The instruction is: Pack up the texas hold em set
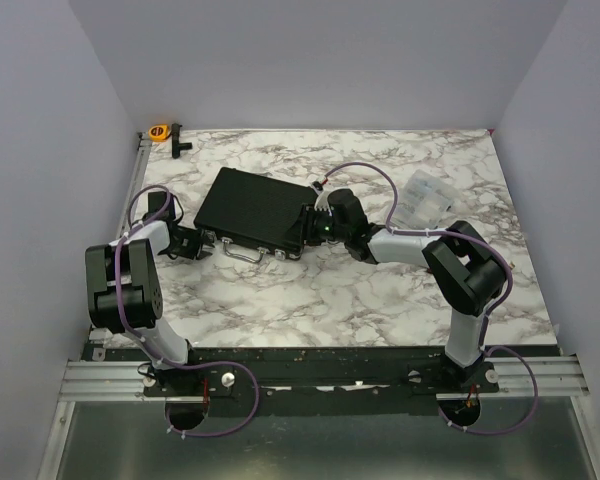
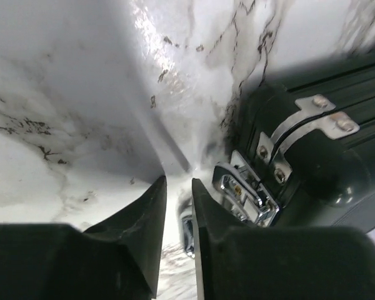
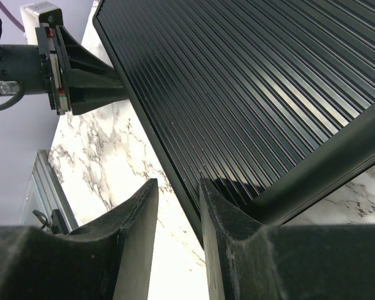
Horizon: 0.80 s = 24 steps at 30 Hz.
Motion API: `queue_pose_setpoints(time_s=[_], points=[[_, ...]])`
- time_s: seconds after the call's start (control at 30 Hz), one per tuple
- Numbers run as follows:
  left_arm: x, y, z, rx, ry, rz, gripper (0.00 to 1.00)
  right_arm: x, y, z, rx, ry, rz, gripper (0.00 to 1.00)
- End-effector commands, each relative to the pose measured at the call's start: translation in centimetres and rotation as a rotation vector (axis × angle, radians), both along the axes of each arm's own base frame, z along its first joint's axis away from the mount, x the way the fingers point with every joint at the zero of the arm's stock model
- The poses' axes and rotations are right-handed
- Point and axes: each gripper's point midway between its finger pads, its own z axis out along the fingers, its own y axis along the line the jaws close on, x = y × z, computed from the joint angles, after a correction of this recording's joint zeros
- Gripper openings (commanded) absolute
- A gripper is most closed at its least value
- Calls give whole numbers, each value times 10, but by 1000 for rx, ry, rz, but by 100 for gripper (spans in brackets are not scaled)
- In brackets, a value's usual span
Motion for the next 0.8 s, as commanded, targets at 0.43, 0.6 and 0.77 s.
queue_pose_setpoints(time_s=[0.43, 0.6, 0.77], points=[[45, 18, 6, 14, -175, 177, 19, -16, -11, -45, -75, 114, 18, 36], [19, 15, 22, 52, -196, 98, 24, -14, -13, -47, -90, 110, 10, 36], [12, -3, 76, 90, -401, -143, 40, -10, -20, -41, -119, 78, -16, 37]])
